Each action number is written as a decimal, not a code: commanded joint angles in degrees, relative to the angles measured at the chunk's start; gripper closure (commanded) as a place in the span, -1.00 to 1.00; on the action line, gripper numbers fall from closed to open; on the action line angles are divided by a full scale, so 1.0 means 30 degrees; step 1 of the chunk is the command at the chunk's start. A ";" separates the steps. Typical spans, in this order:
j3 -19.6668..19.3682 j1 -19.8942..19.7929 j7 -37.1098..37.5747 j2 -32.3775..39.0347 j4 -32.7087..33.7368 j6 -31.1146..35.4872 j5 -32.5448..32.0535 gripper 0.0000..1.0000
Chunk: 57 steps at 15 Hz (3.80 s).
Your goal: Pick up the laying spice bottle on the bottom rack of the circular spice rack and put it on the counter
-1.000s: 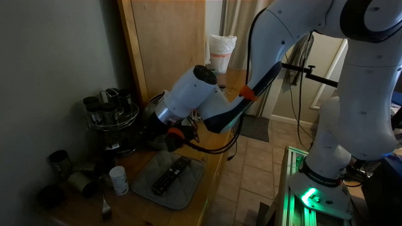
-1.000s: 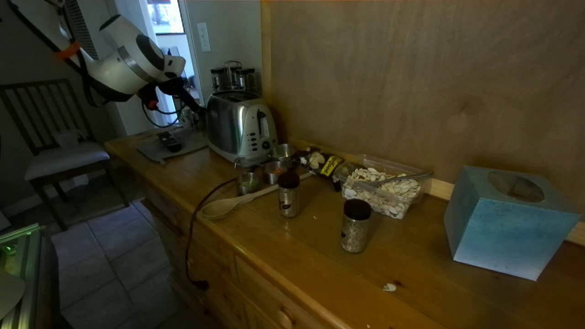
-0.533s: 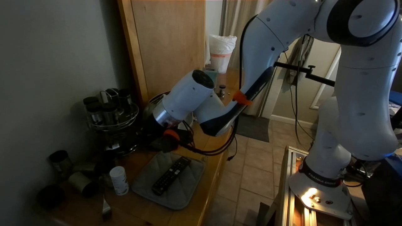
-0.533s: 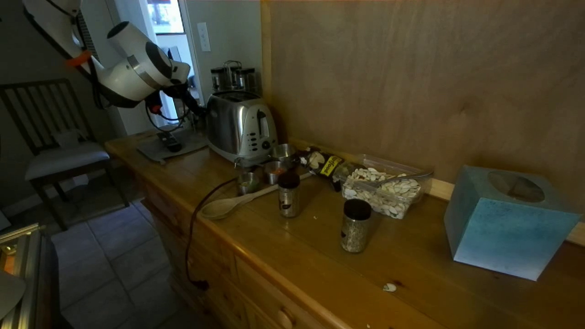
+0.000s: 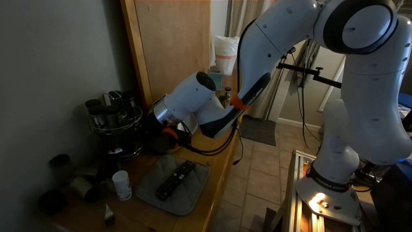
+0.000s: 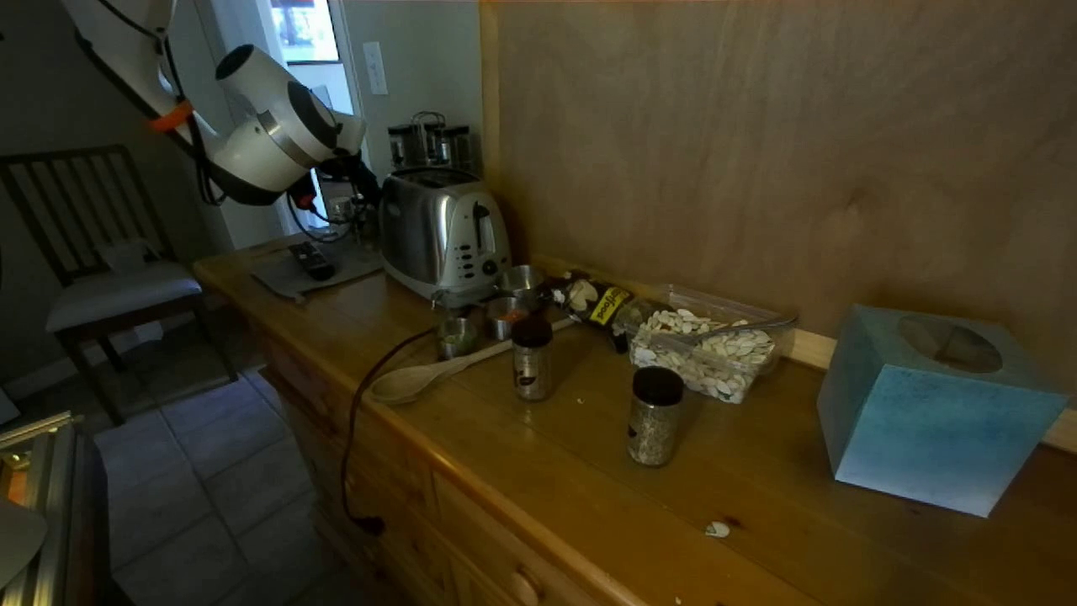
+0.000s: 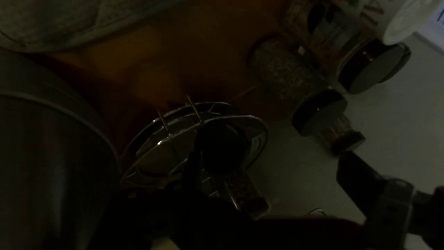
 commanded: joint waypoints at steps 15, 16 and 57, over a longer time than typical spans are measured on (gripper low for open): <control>-0.7793 0.8181 -0.0398 0.3986 0.0076 0.4793 0.7117 -1.00; -0.8233 0.8627 -0.0565 0.4227 0.0026 0.5145 0.7697 -1.00; 0.8984 -0.3822 -1.8805 0.6086 0.0036 1.3254 2.2161 0.02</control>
